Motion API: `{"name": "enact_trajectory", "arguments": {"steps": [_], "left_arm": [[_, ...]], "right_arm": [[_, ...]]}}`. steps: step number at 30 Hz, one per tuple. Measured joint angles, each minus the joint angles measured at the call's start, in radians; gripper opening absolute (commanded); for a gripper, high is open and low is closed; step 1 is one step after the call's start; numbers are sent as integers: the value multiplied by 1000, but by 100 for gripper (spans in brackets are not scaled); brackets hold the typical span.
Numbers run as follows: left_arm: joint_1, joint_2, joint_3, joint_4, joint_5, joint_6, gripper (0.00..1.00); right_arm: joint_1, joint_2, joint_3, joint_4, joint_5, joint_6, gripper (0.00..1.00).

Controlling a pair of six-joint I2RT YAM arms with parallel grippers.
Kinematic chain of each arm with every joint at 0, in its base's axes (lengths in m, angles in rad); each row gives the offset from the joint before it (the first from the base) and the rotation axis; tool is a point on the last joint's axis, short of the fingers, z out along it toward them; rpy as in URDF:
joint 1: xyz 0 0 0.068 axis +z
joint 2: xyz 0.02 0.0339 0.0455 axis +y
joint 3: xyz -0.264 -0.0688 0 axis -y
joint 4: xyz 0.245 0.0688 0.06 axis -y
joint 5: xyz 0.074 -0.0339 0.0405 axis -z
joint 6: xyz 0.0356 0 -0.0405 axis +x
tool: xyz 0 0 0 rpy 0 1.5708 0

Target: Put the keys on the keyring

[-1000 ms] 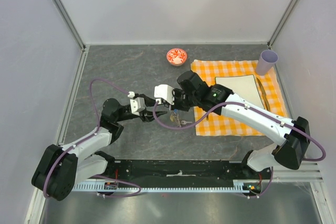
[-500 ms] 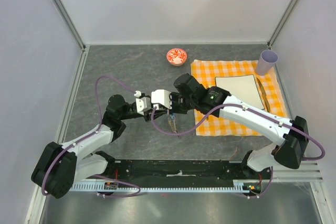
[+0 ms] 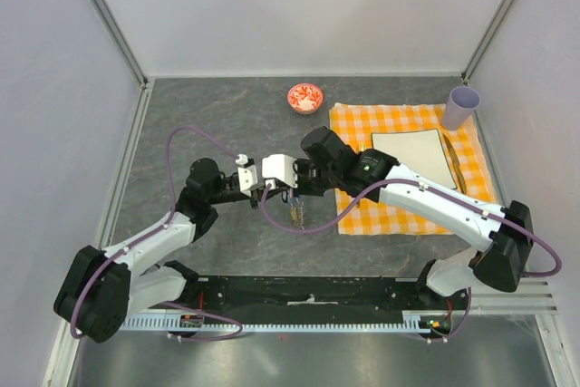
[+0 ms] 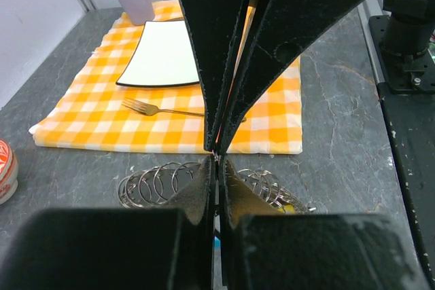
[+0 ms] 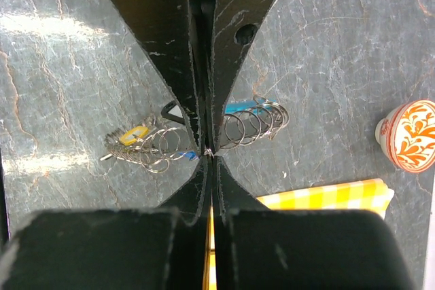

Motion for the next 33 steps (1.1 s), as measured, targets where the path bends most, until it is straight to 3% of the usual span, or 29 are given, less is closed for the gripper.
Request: {"name": "enact_trajectory", "arguments": {"steps": [3, 8, 20, 28, 33], "left_arm": [[0, 0, 13, -19, 3, 11, 2], [0, 0, 13, -15, -19, 6, 2], [-3, 56, -86, 259, -113, -184, 2], [-3, 64, -88, 360, -113, -252, 2], [-3, 51, -95, 370, -108, -257, 2]], "right_arm": [[-1, -5, 0, 1, 3, 0, 0], [0, -33, -55, 72, 28, 27, 21], [-101, -305, -480, 543, 8, 307, 37], [-168, -256, -647, 823, -145, 447, 42], [-195, -216, -666, 929, -209, 481, 48]]}}
